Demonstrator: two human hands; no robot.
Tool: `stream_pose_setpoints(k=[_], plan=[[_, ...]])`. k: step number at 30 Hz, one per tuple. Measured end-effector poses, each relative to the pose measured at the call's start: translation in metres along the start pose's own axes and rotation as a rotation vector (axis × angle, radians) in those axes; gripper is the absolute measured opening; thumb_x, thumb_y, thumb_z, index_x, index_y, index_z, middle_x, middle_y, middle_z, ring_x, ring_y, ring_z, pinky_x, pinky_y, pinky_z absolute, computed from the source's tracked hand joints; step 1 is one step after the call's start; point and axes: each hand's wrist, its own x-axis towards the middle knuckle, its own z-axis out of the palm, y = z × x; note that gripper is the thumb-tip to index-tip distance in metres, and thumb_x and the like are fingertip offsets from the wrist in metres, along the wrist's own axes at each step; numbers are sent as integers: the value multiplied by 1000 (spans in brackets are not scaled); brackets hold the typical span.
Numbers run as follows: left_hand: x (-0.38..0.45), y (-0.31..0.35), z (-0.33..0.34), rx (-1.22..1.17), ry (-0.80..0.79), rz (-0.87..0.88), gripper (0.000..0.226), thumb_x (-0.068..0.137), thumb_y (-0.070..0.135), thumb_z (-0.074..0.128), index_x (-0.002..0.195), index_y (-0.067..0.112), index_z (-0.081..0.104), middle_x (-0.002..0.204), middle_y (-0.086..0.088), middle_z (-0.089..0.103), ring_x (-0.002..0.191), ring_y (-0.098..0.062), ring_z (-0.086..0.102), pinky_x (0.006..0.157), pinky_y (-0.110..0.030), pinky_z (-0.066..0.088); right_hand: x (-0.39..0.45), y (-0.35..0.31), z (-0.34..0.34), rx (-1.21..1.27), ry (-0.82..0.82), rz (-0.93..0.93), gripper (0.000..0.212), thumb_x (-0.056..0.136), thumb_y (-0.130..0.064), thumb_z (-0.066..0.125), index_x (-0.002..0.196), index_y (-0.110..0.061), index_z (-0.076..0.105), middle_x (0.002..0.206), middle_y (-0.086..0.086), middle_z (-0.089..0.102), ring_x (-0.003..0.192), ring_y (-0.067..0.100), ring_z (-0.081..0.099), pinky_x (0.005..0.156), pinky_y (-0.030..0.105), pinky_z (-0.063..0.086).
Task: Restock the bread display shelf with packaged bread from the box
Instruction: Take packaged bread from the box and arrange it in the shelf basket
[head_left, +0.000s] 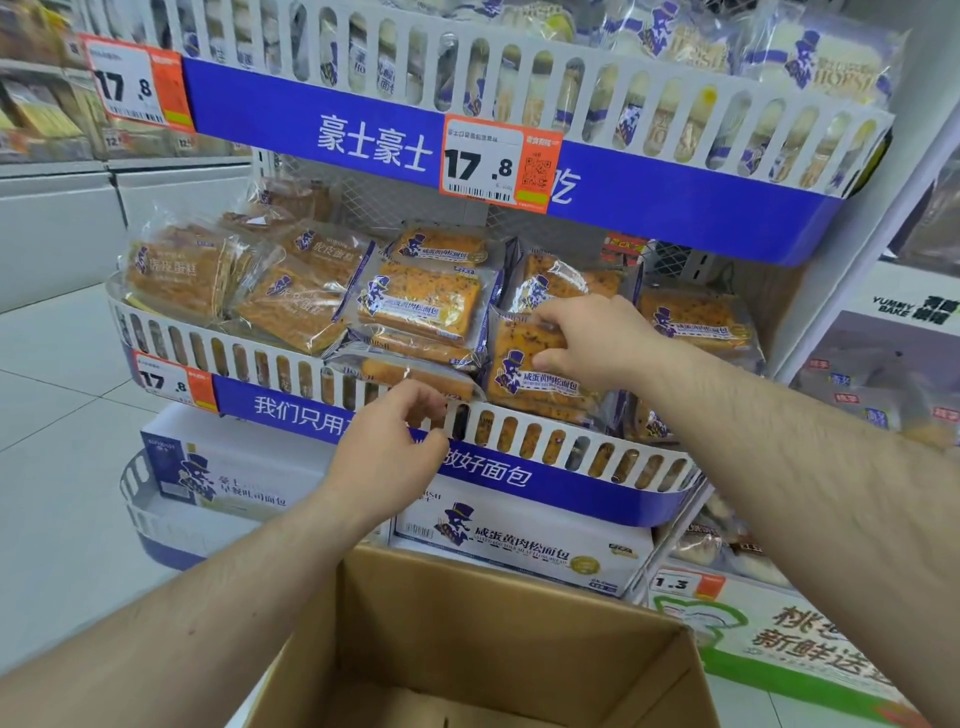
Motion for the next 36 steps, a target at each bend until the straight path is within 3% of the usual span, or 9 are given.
stream_pose_setpoints(k=[3,7,10,13,17,20,28,31,36], plan=[[1,-1,3,-6,1,-8,22,92,13,63,104,30,58,104,16,60,103,-4,56,70,-7,38,-1,5,18,-55,59,-58,47,93,-49,59,133,-26,50,125,-3,62,120,21,56,111,50,34],[1,-2,5,10,-5,-7,22,92,13,62,105,30,58,103,19,57,104,-2,53,71,-7,38,-14,15,38,-190,106,-105,80,89,-62,57,152,-21,31,146,3,46,136,23,41,116,45,27],[2,-2,7,12,-2,-11,22,92,13,62,108,29,59,107,17,58,107,-4,53,78,-13,42,-23,18,46,-259,297,-88,91,84,-66,61,152,-14,31,142,9,48,132,28,44,111,46,31],[3,-3,7,8,-11,-18,23,93,14,62,109,30,58,110,16,58,109,-3,52,80,-13,42,-31,18,63,-259,408,-134,83,84,-59,65,147,-10,41,136,11,55,125,30,52,106,47,38],[3,-4,8,14,-18,-17,23,93,13,62,109,29,58,110,16,57,109,-4,51,76,-10,40,-35,20,76,-217,355,-138,84,87,-58,61,151,-10,33,146,10,47,134,28,45,112,46,33],[4,-5,6,25,-11,-11,24,92,14,62,108,31,57,111,15,57,108,-5,52,76,-14,43,-35,9,71,-135,476,-150,76,87,-54,59,146,-11,40,145,11,47,134,28,43,112,46,31],[5,-11,-4,171,84,65,22,83,15,64,103,21,68,99,11,65,100,-13,59,87,-39,53,-30,-73,73,82,773,-432,19,85,-23,60,92,-9,71,105,10,67,100,27,59,85,43,43],[4,-16,-7,272,136,92,22,83,19,64,105,22,67,107,11,64,103,-10,54,92,-31,48,-9,-84,50,207,715,-243,17,91,-21,57,93,-13,71,94,1,67,91,22,61,82,39,45],[4,-22,-7,314,145,109,29,87,25,62,116,25,63,116,12,60,108,-6,49,95,-23,39,28,-79,24,-12,325,-151,43,91,-47,59,129,-25,58,133,-2,55,127,21,45,108,42,32]])
